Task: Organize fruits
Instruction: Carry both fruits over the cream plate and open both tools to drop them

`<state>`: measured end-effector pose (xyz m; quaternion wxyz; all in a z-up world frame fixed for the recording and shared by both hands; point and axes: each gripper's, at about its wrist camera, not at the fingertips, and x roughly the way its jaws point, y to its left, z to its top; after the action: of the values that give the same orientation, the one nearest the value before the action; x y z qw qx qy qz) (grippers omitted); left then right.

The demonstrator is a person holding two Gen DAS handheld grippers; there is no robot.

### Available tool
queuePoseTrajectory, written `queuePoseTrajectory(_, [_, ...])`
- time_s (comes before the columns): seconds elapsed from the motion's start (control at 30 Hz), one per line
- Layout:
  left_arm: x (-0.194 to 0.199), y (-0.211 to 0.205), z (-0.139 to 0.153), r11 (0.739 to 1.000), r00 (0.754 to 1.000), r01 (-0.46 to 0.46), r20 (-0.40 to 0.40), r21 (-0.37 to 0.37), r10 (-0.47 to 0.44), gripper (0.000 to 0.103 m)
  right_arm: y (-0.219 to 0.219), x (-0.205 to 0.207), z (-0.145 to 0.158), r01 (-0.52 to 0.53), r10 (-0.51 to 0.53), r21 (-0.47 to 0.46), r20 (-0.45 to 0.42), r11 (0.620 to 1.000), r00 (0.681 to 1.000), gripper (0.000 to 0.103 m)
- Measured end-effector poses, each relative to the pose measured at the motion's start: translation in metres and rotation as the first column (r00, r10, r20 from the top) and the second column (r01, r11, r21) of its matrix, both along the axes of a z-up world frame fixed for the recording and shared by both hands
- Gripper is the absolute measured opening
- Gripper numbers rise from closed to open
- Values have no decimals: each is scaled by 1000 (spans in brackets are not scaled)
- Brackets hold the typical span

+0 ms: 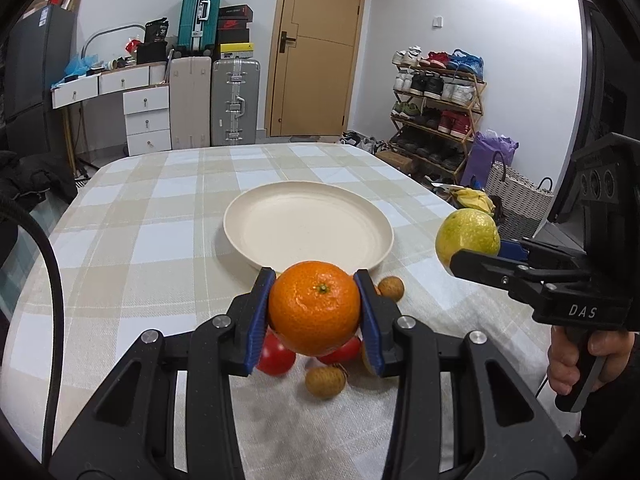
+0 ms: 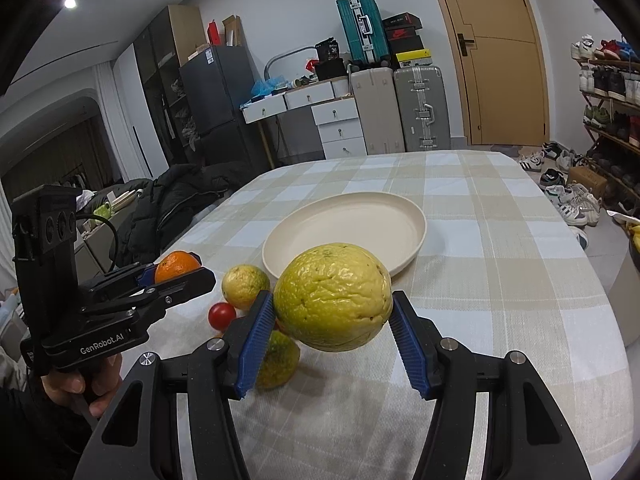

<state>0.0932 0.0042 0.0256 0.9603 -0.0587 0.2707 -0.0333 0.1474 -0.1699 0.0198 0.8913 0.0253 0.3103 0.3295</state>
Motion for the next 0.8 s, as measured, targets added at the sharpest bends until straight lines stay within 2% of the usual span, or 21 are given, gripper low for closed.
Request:
queuePoseTrajectory(0.4, [32, 0, 2, 1000, 1000, -11, -11, 9, 11, 37, 16, 35, 0, -2, 2, 14, -61, 1000, 998, 59])
queuePoseTrajectory(0.8, [81, 10, 1, 999, 998, -39, -37, 19, 40, 37, 23, 73, -14, 23, -21, 14, -147, 1000, 989, 59])
